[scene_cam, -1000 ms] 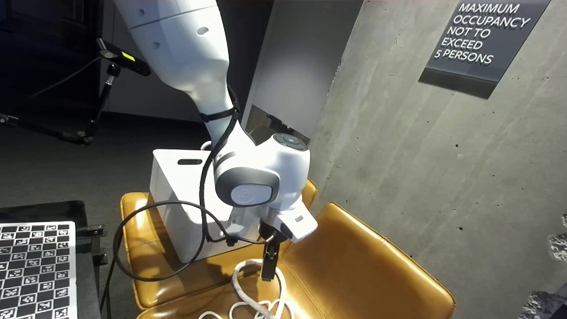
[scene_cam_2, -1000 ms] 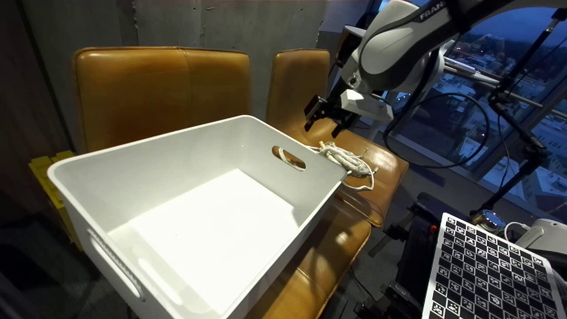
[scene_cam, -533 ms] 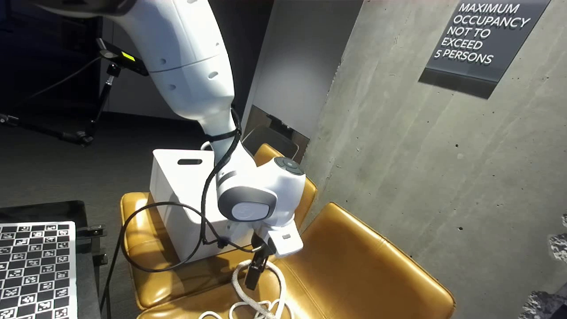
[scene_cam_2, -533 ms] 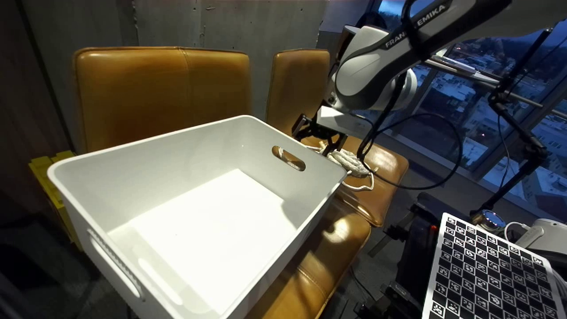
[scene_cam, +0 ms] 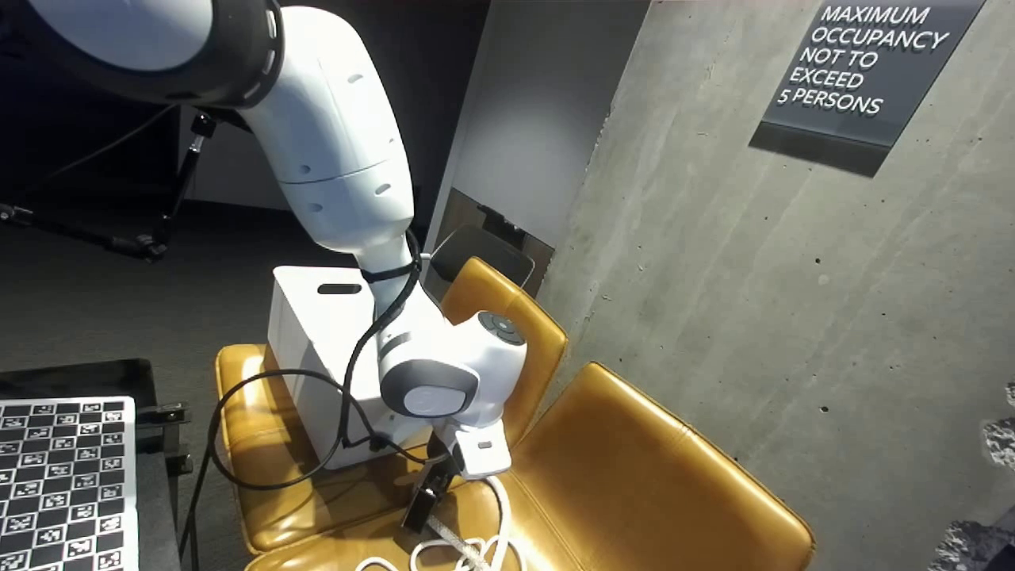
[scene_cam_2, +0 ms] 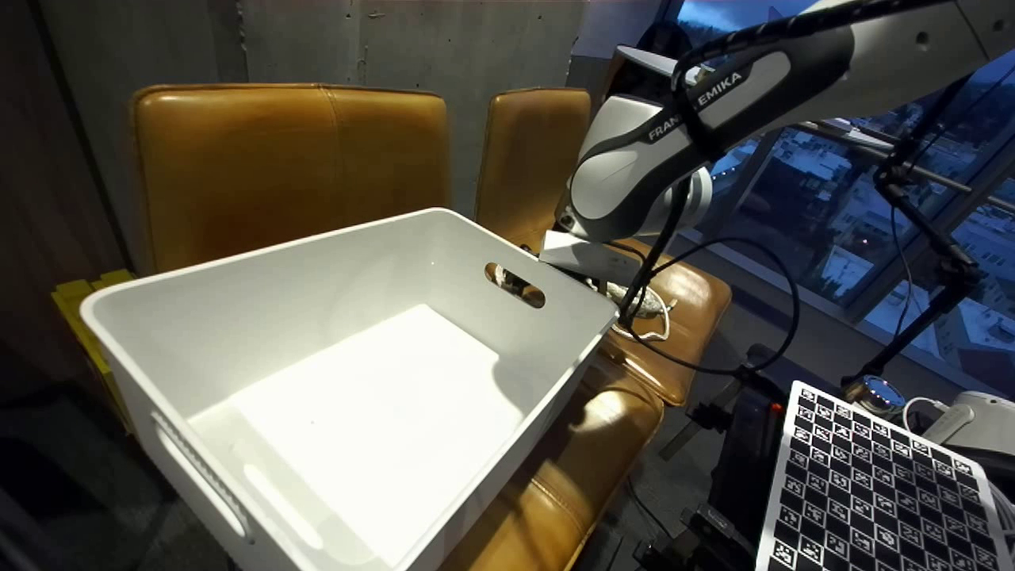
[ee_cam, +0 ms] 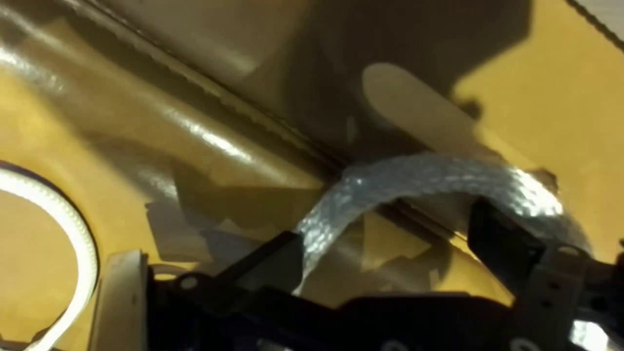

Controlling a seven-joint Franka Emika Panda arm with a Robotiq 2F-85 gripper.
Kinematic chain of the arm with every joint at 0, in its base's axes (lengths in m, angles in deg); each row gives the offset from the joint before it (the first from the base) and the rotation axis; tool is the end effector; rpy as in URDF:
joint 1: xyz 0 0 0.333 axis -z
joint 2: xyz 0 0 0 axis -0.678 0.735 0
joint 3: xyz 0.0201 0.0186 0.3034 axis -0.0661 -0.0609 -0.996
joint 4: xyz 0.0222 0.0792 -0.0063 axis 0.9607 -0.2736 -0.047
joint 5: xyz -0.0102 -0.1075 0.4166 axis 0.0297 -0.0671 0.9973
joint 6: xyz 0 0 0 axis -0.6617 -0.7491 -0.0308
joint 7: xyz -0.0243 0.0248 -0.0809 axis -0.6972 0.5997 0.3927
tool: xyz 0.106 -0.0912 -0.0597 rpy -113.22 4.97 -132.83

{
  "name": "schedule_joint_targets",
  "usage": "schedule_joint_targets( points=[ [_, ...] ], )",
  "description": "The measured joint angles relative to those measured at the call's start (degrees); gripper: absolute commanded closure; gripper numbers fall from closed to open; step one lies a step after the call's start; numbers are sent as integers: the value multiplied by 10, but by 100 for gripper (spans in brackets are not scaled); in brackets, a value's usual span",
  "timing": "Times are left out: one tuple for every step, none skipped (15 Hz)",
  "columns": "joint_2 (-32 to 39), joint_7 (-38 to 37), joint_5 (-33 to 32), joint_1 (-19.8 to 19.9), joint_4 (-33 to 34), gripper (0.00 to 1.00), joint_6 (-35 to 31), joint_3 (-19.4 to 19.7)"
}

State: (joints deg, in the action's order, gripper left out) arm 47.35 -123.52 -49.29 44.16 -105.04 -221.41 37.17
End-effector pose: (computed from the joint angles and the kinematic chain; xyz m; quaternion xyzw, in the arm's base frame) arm 0.6611 -0.0852 -0.0193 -0.8860 0.4627 -0.0046 0.0296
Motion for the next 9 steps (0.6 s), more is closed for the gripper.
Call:
schedule_joint_targets(
  points=[
    [1,-2,0,0,3,0,5,0],
    [2,-4,0,1,5,0,8,0],
    [3,-5,0,1,7,0,10,1],
    [4,-6,0,1,9,0,13,1],
    [4,-6,0,1,10,0,15,1],
    [4,-6,0,1,11,0,17,1],
    [4,-6,0,1,12,0,20,1],
    [4,-6,0,1,13,0,22,1],
    [3,-6,0,1,12,0,24,1]
  ],
)
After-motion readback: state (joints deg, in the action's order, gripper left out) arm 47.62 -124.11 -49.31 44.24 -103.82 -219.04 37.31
